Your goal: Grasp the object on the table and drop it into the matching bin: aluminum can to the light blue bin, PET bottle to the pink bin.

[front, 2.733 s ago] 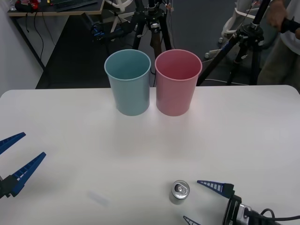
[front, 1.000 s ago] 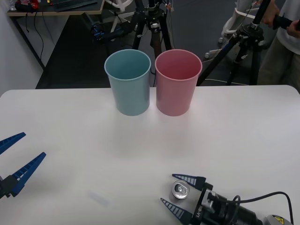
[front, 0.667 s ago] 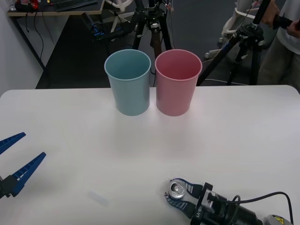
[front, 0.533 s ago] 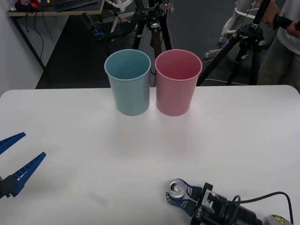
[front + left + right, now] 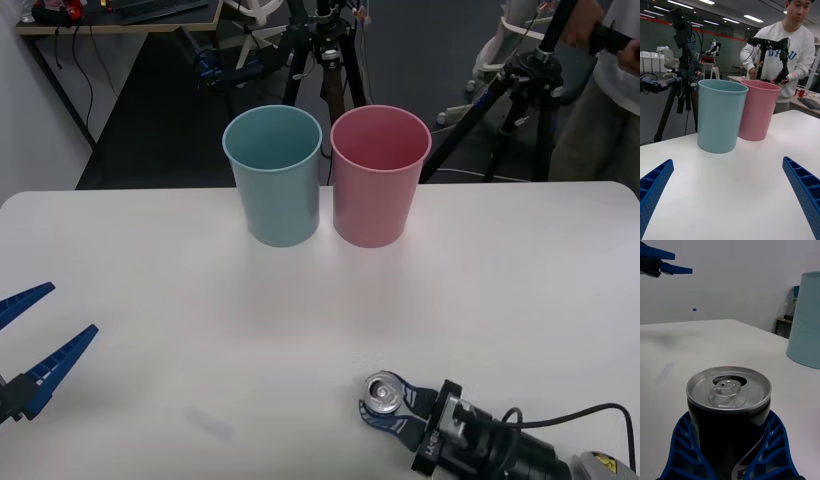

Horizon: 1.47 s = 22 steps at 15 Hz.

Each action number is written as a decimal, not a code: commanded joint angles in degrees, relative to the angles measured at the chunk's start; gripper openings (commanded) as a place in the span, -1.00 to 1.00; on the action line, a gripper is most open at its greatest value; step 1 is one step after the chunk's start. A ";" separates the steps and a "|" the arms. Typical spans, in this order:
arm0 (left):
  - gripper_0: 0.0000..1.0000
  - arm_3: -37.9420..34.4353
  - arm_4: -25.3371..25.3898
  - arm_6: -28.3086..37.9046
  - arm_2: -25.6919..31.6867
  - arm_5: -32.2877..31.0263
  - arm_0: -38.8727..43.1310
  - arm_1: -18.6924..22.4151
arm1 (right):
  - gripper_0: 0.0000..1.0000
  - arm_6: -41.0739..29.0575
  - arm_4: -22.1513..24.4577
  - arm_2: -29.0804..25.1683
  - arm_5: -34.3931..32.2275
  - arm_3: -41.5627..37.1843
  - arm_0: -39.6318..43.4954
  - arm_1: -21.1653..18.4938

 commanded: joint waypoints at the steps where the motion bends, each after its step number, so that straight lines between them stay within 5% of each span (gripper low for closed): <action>1: 1.00 0.00 0.00 0.00 0.00 0.00 0.00 0.00 | -1.00 -4.07 -0.10 -0.33 0.95 -5.03 0.99 -0.49; 13: 1.00 0.00 0.00 0.00 0.00 0.00 0.00 0.00 | -1.00 -27.71 -0.19 0.46 24.95 -39.75 9.25 -5.14; 22: 1.00 0.00 0.00 0.00 0.00 0.00 0.00 0.00 | -1.00 -33.51 0.60 11.54 44.64 -43.26 -4.55 -6.99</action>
